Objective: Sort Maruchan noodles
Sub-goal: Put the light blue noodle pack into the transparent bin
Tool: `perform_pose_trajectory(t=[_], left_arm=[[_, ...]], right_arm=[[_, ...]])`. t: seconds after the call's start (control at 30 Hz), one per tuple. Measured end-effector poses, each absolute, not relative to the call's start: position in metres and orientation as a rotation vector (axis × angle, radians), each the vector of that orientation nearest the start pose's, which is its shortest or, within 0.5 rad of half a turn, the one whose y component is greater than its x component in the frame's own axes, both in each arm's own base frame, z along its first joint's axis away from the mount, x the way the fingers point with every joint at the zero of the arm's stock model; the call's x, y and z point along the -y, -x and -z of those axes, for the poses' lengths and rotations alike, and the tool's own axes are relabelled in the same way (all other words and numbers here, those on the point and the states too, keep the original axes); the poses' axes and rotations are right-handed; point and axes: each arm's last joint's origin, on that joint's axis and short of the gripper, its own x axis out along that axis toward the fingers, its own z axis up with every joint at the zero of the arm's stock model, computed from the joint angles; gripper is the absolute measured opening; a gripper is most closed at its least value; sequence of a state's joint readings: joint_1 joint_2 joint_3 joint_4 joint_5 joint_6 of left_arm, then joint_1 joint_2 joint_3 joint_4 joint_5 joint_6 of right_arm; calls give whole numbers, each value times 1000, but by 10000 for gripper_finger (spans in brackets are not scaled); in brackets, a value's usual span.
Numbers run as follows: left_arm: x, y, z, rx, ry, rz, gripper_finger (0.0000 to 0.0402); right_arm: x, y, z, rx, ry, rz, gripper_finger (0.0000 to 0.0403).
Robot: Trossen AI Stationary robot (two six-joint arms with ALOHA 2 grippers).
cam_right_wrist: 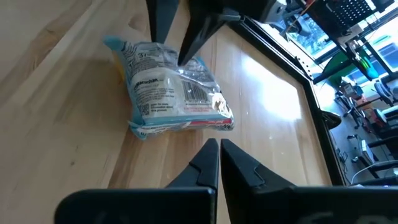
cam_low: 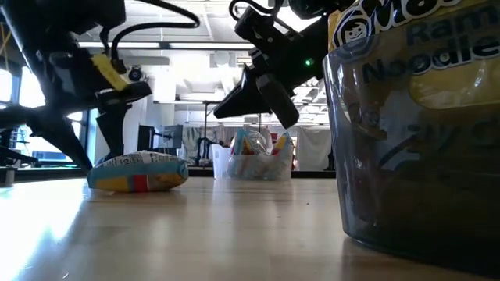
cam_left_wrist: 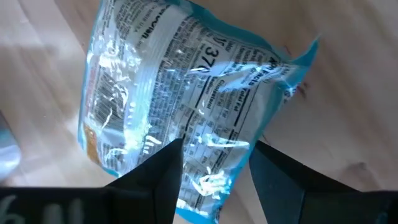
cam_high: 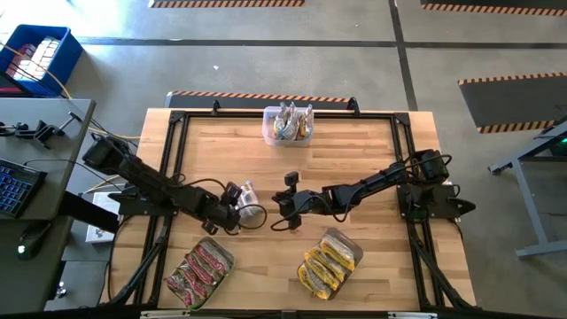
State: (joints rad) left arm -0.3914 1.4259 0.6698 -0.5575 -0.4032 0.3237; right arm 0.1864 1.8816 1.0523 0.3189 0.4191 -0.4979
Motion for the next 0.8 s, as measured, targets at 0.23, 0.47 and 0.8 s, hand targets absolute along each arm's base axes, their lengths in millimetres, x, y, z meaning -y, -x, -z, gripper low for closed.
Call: perform_pose_trajectory(t=[0.23, 0.47, 0.8], left_arm=[[76, -208, -138, -1178, -834, 141, 170], [83, -215, -140, -1060, -935, 38, 150], [80, -216, -140, -1075, -1064, 135, 10]], right_arm=[[-60, -389, -170, -528, 635, 107, 0], [-60, -389, -170, -526, 635, 112, 0], [-60, -388, -169, -534, 641, 112, 0]])
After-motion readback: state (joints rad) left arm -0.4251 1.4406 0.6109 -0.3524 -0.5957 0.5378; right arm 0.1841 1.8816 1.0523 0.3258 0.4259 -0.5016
